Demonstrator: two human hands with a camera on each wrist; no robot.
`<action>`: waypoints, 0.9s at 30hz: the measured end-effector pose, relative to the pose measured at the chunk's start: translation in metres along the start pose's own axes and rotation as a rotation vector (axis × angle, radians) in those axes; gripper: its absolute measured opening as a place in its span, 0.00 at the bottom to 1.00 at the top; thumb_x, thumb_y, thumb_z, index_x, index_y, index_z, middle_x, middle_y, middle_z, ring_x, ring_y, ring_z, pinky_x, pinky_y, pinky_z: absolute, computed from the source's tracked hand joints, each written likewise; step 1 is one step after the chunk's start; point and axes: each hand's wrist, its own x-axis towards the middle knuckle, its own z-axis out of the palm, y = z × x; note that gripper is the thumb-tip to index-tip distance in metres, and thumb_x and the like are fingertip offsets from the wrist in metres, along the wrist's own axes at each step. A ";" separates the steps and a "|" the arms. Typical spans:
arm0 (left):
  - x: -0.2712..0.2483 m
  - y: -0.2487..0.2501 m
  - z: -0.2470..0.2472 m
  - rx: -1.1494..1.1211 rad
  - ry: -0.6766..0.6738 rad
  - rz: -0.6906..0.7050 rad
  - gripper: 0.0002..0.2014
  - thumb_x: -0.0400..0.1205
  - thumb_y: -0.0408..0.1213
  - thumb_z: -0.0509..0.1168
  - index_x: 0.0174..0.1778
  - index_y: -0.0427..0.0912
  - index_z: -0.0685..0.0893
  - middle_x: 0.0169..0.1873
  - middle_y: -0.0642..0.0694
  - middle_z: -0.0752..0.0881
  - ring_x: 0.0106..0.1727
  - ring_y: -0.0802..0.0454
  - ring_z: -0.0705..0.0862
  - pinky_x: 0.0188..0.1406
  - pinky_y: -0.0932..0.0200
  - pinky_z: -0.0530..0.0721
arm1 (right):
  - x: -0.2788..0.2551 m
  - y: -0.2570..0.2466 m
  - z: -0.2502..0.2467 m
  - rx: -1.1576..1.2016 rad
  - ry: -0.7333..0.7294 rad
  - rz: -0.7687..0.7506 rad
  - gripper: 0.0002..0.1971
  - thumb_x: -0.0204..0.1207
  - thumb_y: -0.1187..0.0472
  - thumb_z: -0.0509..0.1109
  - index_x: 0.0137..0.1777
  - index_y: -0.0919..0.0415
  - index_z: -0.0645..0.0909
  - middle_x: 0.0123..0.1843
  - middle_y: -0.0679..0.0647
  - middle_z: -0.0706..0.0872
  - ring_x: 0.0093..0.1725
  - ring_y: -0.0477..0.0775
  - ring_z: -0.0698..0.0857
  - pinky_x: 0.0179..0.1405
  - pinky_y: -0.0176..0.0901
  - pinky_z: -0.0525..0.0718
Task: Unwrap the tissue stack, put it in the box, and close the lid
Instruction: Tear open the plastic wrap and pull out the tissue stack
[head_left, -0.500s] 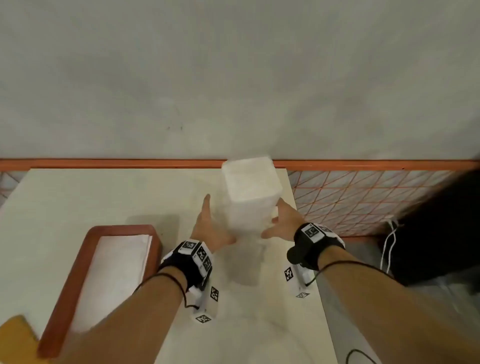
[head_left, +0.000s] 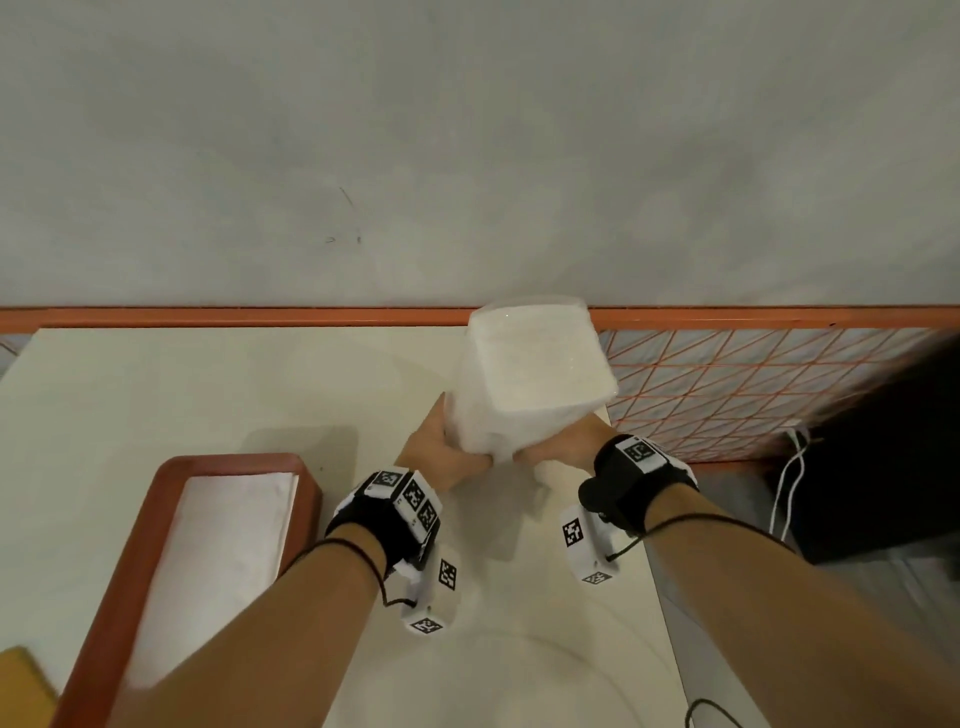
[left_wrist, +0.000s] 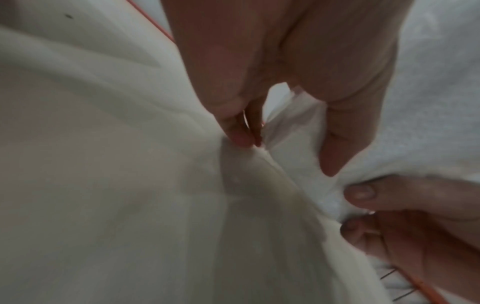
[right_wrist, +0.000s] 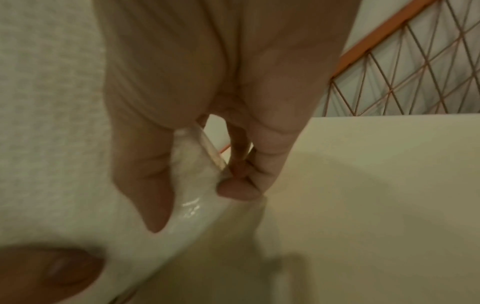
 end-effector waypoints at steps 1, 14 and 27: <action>-0.005 0.003 -0.001 -0.056 -0.016 0.025 0.44 0.56 0.37 0.79 0.70 0.58 0.73 0.62 0.52 0.86 0.66 0.49 0.83 0.64 0.40 0.84 | -0.007 -0.003 0.000 0.036 -0.007 0.000 0.22 0.64 0.75 0.80 0.55 0.58 0.82 0.55 0.56 0.85 0.54 0.54 0.83 0.55 0.51 0.85; -0.106 0.054 -0.010 -0.336 -0.111 0.098 0.34 0.60 0.28 0.75 0.62 0.51 0.77 0.62 0.41 0.84 0.59 0.49 0.85 0.51 0.53 0.85 | -0.121 -0.029 0.013 0.642 -0.101 -0.191 0.31 0.67 0.88 0.68 0.64 0.59 0.79 0.58 0.56 0.90 0.60 0.56 0.88 0.58 0.51 0.88; -0.223 0.047 -0.031 -0.515 -0.212 0.002 0.29 0.76 0.27 0.73 0.68 0.52 0.69 0.59 0.44 0.86 0.54 0.45 0.89 0.56 0.43 0.89 | -0.230 -0.042 0.084 0.834 -0.044 -0.069 0.21 0.75 0.70 0.72 0.69 0.63 0.78 0.65 0.61 0.87 0.62 0.60 0.87 0.58 0.47 0.88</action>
